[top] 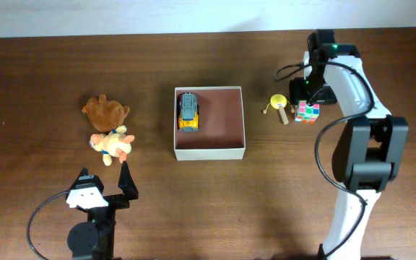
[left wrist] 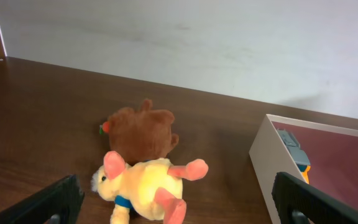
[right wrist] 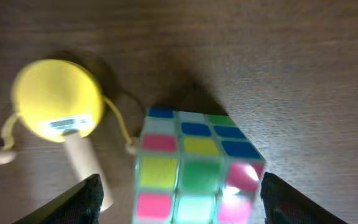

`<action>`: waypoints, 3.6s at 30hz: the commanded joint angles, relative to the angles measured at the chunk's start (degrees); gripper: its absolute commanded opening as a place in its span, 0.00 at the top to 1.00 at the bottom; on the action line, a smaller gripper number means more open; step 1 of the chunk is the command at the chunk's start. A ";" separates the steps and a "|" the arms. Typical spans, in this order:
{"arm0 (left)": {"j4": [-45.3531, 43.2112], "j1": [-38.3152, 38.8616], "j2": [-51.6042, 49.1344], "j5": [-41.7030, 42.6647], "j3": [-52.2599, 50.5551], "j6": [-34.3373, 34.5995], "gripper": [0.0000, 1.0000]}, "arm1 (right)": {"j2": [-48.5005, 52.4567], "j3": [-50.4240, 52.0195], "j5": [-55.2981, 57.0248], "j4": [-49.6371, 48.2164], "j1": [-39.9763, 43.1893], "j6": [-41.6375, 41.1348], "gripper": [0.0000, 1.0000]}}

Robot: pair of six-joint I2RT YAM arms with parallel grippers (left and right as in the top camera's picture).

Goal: Pack container

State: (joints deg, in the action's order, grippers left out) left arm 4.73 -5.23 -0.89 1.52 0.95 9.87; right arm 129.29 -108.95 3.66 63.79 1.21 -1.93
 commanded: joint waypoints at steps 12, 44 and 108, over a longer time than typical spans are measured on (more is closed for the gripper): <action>-0.02 -0.04 0.48 0.22 -0.39 -1.18 0.01 | 2.38 3.50 1.07 -3.19 0.85 -4.48 0.34; 0.00 -0.04 0.46 0.22 -0.39 -1.18 0.01 | 0.57 -8.11 -12.61 8.22 2.49 -0.35 0.53; -0.02 -0.02 0.48 0.22 -0.39 -1.18 0.01 | 1.70 -5.33 7.32 -5.79 -29.70 -21.88 0.29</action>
State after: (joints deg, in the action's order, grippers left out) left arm 4.73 -5.21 -0.89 1.52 0.95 9.85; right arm 130.56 -114.45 9.85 58.15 -28.27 -23.79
